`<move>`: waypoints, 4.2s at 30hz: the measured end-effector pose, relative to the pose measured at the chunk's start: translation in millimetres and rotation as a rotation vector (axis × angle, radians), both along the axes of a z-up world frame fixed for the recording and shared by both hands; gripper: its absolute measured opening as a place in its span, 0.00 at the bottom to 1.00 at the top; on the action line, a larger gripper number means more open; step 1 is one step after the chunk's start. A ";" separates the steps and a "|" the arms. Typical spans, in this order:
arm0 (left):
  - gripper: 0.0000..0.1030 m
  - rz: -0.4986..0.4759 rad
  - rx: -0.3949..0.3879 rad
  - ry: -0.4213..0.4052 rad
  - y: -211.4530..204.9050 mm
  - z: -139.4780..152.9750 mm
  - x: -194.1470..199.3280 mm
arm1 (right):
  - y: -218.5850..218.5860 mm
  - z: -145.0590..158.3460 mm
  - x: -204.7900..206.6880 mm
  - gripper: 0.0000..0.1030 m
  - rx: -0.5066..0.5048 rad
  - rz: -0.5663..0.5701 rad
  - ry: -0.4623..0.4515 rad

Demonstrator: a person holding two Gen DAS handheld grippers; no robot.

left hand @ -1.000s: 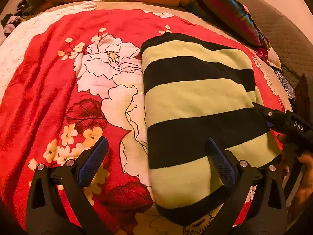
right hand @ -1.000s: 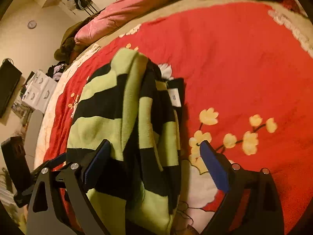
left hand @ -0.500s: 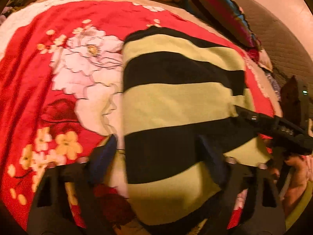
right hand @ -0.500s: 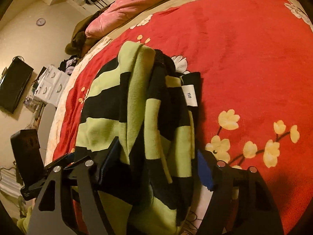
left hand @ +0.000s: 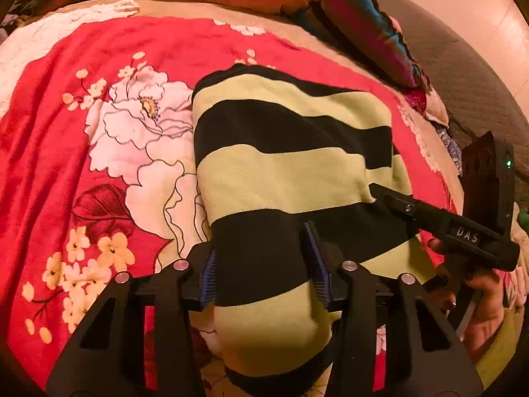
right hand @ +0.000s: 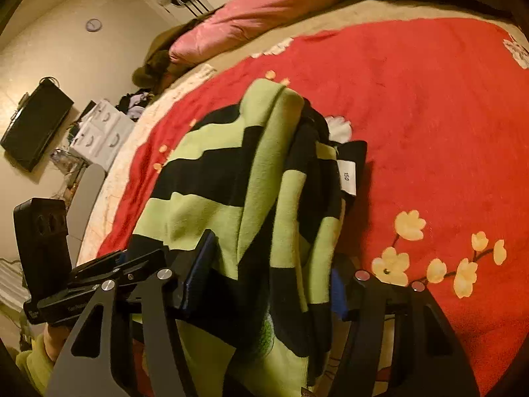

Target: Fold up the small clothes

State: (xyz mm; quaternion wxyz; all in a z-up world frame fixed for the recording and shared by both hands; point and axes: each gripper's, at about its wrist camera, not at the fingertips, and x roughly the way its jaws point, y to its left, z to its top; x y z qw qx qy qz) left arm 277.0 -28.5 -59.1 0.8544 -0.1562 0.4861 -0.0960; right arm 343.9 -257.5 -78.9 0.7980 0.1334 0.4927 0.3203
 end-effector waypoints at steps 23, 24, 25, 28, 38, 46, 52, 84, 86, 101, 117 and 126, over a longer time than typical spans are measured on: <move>0.37 0.062 0.084 -0.028 53.8 23.5 -41.4 | 66.9 22.2 -47.9 0.56 -0.006 0.171 -0.120; 0.37 0.065 0.089 -0.027 55.8 23.7 -43.3 | 69.7 21.7 -49.8 0.56 -0.009 0.179 -0.121; 0.37 0.068 0.093 -0.026 58.6 23.9 -45.3 | 72.6 20.8 -51.3 0.56 -0.013 0.185 -0.119; 0.37 0.074 0.095 -0.024 63.6 24.3 -47.7 | 78.4 19.8 -53.4 0.56 -0.015 0.191 -0.118; 0.37 0.068 0.114 -0.009 61.0 17.9 -47.9 | 85.1 17.8 -54.6 0.56 -0.076 0.195 -0.126; 0.39 0.073 0.121 0.005 61.7 12.6 -47.8 | 86.3 16.8 -53.4 0.56 -0.119 0.191 -0.132; 0.43 0.069 0.126 0.010 59.7 9.6 -47.6 | 87.1 12.0 -52.5 0.69 -0.198 0.161 -0.145; 0.59 0.091 0.127 0.017 65.2 7.9 -54.8 | 75.1 15.1 -64.4 0.93 -0.346 0.071 -0.220; 0.60 0.096 0.133 0.010 66.4 10.4 -56.6 | 74.9 15.1 -65.5 0.96 -0.365 0.058 -0.230; 0.85 0.141 0.146 -0.033 77.0 37.0 -74.2 | 66.5 35.0 -93.1 0.96 -0.337 -0.052 -0.311; 0.91 0.172 0.213 -0.158 74.1 82.6 -126.3 | 41.2 82.5 -156.2 0.96 -0.282 -0.172 -0.483; 0.91 0.185 0.198 -0.171 65.0 87.3 -166.4 | 35.1 93.4 -205.2 0.96 -0.286 -0.181 -0.462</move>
